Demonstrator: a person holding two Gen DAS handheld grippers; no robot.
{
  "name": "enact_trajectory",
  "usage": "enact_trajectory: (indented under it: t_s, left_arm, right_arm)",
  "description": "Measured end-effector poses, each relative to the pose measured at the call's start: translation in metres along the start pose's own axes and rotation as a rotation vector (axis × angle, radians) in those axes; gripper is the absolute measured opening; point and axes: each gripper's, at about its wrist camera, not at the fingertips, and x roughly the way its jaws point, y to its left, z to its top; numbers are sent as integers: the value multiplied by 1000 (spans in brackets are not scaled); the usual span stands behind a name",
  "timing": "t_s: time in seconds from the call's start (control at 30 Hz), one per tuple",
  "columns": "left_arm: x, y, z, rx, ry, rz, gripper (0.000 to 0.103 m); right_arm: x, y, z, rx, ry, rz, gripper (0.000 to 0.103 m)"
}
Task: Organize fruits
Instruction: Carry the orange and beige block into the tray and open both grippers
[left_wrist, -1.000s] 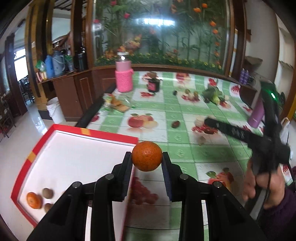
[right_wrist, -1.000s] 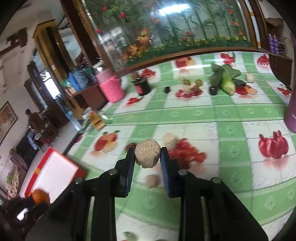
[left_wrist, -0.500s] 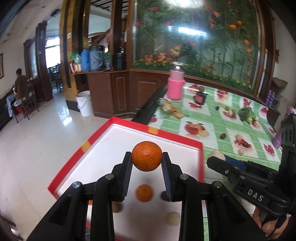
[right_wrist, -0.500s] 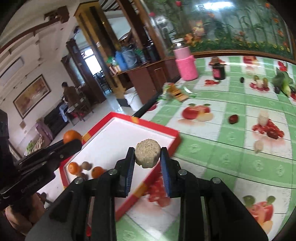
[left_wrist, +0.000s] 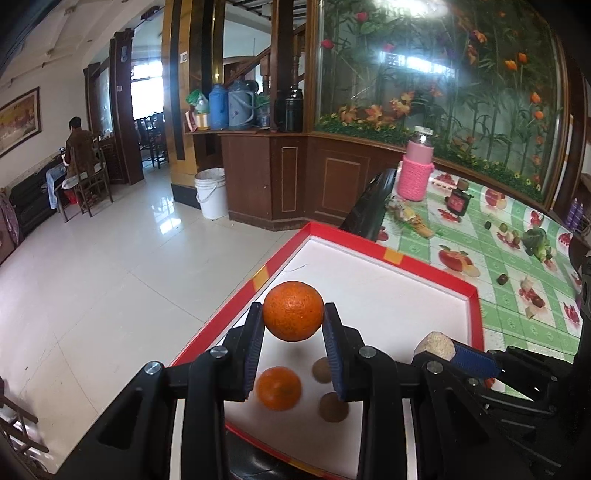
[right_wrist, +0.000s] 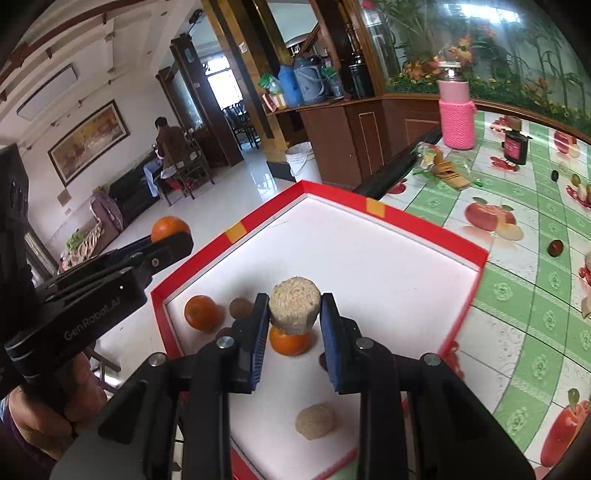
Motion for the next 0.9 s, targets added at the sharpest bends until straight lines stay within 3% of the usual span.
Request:
enact_trajectory:
  t_s: [0.3, 0.9]
  left_arm:
    - [9, 11, -10, -1, 41, 15, 31]
    - [21, 14, -19, 7, 88, 17, 31]
  right_arm:
    - [24, 16, -11, -20, 77, -22, 30]
    - [28, 14, -8, -41, 65, -40, 30]
